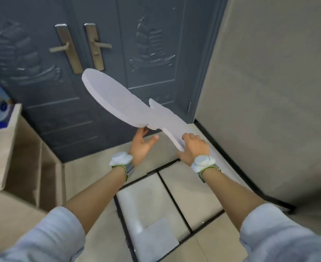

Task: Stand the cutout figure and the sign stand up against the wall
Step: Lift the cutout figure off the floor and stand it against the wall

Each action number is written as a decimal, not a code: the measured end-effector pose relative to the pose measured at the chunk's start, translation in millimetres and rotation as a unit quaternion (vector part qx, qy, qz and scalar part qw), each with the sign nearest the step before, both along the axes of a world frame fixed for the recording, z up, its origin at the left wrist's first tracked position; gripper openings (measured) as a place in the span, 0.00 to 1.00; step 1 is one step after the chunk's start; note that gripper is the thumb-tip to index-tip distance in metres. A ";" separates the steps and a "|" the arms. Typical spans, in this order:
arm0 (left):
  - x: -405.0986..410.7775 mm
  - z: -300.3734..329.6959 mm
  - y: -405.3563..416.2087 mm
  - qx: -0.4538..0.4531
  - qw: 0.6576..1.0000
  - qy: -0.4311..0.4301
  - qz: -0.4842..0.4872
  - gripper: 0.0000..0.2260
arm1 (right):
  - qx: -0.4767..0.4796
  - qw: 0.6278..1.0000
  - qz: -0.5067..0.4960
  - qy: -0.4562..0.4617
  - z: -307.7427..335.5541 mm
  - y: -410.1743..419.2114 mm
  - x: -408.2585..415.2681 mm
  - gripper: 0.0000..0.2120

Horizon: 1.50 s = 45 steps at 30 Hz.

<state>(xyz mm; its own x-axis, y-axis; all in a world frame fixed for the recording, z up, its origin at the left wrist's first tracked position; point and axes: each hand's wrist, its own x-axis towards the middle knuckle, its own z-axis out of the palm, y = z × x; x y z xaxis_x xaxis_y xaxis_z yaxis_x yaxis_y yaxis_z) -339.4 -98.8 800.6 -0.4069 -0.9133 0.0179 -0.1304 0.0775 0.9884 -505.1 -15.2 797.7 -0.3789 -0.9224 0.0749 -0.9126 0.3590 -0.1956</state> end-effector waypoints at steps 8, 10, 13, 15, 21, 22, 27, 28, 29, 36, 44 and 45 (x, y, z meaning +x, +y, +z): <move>-113.7 77.4 -17.8 -0.126 0.985 0.024 -0.118 0.34 | -0.096 0.992 -0.087 0.001 75.4 16.9 -100.0 0.09; -151.3 97.1 -15.4 -0.146 0.978 0.043 -0.140 0.35 | -0.123 0.987 -0.105 0.003 90.9 23.3 -131.6 0.08; -202.6 114.3 -14.7 -0.146 0.975 0.048 -0.158 0.36 | -0.156 0.979 -0.132 0.000 114.0 28.5 -170.8 0.07; -252.0 120.8 -12.7 -0.153 0.970 0.046 -0.181 0.36 | -0.181 0.972 -0.153 -0.004 129.4 32.1 -212.6 0.07; -383.3 137.2 -4.3 -0.196 0.956 -0.011 -0.218 0.36 | -0.221 0.960 -0.170 0.040 171.0 36.3 -325.2 0.09; -408.4 140.6 -2.3 -0.208 0.953 -0.014 -0.222 0.36 | -0.226 0.957 -0.174 0.045 178.8 39.0 -346.8 0.09; -525.1 150.9 -2.5 -0.244 0.943 -0.053 -0.221 0.37 | -0.241 0.949 -0.192 0.067 208.9 52.5 -459.7 0.09; -545.3 153.3 -3.3 -0.252 0.940 -0.065 -0.219 0.38 | -0.242 0.948 -0.196 0.070 214.4 55.7 -478.4 0.09; -551.7 152.5 -6.4 -0.259 0.939 -0.079 -0.213 0.38 | -0.245 0.947 -0.198 0.068 215.2 56.1 -485.0 0.09; -665.7 164.2 7.3 -0.315 0.915 -0.121 -0.220 0.39 | -0.262 0.935 -0.215 0.099 230.1 59.6 -580.4 0.10; -765.5 173.9 5.1 -0.341 0.898 -0.146 -0.236 0.40 | -0.248 0.921 -0.272 0.127 241.7 57.2 -672.0 0.12; -780.9 174.6 2.9 -0.340 0.898 -0.143 -0.240 0.40 | -0.245 0.919 -0.276 0.135 242.8 55.8 -686.5 0.12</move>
